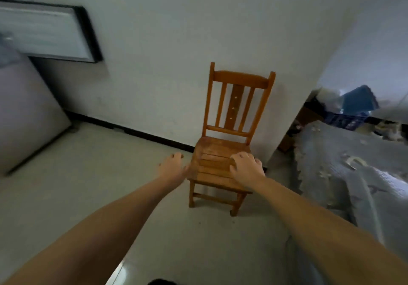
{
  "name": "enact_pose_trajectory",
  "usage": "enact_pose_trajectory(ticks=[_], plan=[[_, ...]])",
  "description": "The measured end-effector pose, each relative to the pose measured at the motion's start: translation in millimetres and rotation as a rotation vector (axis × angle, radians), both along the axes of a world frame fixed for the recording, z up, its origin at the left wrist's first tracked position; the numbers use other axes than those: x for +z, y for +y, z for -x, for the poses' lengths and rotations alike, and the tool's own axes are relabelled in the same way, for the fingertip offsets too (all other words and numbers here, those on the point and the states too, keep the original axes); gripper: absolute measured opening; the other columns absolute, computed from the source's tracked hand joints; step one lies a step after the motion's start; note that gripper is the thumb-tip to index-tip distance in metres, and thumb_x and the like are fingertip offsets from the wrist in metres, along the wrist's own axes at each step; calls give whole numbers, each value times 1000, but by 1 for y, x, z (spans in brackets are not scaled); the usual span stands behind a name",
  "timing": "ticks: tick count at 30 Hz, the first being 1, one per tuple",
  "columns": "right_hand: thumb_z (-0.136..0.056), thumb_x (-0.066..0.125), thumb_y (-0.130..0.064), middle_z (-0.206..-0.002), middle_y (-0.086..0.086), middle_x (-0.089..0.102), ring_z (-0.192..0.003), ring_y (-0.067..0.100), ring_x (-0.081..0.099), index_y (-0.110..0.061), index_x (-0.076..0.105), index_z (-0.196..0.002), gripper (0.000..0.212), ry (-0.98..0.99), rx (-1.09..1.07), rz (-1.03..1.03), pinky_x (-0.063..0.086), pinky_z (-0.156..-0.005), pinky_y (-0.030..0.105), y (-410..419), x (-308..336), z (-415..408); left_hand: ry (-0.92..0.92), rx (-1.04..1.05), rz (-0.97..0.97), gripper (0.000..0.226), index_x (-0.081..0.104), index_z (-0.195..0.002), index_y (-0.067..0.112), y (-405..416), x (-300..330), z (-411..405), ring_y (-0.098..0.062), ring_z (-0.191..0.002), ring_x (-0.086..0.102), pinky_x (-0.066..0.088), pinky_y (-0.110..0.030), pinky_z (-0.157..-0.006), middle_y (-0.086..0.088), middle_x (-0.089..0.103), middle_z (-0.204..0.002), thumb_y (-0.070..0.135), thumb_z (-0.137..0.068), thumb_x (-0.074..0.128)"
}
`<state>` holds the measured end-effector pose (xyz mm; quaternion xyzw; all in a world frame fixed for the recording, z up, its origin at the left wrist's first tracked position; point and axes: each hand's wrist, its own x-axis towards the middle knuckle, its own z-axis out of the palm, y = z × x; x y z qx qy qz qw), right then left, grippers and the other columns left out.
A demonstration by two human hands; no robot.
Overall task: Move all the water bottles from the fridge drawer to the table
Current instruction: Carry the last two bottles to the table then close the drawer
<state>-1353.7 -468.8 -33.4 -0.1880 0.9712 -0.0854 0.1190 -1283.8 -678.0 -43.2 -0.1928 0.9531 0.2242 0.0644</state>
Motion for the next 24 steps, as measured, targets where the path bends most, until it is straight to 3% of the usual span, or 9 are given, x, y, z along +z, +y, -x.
enact_pose_trajectory(ticks=[8,16,24], plan=[[-97,38,-30,-136,4,47,-128,24,41,-19,45,-137,42,37,281,15,33,-107,42,-186,-17,74,0,222,18,48,42,-135,14,-167,-15,39,-30,-121,49,41,-42,-102,-11,46,-136,42,-97,44],[-98,40,-33,-142,6,43,-131,25,39,-20,43,-140,44,34,332,-4,32,-107,41,-361,-13,151,25,319,11,49,40,-137,16,-337,6,89,-30,-117,52,43,-43,-101,-10,48,-135,41,-96,45],[-98,41,-33,-142,5,43,-129,25,40,-20,43,-139,43,-11,508,-5,33,-107,41,-509,-22,191,-30,467,11,46,42,-136,16,-454,-4,103,-28,-120,51,42,-39,-100,-9,47,-137,39,-97,43]])
